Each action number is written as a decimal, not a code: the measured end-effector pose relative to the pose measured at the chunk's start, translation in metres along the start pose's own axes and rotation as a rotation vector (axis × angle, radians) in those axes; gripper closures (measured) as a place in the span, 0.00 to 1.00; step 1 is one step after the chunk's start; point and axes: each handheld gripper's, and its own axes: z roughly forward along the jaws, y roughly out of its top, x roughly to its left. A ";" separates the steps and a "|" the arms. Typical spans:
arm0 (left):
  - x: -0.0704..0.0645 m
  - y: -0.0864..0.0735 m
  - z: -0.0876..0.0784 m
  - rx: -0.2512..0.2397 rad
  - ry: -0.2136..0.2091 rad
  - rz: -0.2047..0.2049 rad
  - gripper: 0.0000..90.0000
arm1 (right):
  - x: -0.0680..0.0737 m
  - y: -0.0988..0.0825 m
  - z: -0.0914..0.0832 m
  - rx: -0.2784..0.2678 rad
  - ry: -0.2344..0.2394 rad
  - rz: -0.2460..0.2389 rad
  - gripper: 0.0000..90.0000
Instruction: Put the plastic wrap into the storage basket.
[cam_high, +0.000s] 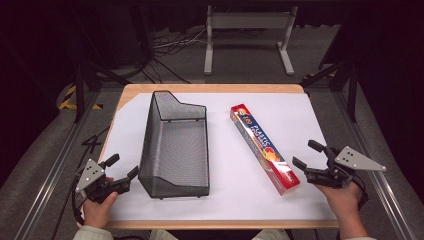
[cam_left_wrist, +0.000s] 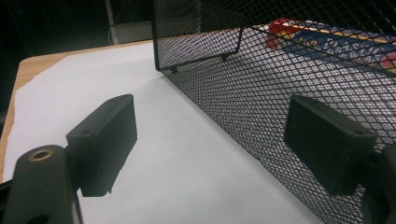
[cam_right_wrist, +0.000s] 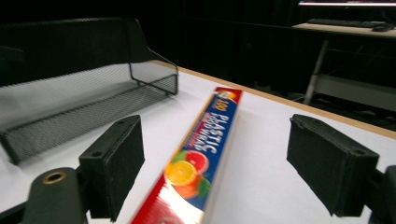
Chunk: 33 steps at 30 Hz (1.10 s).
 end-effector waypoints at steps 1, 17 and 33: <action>0.000 0.000 0.000 0.000 0.001 -0.001 0.20 | 0.002 0.003 0.002 -0.003 0.012 0.013 0.19; 0.000 0.000 -0.001 -0.008 0.005 0.000 0.20 | 0.032 0.041 0.057 0.028 0.146 0.038 0.15; 0.000 -0.001 -0.001 -0.011 0.007 0.001 0.20 | 0.022 0.047 0.126 0.367 0.057 0.159 0.11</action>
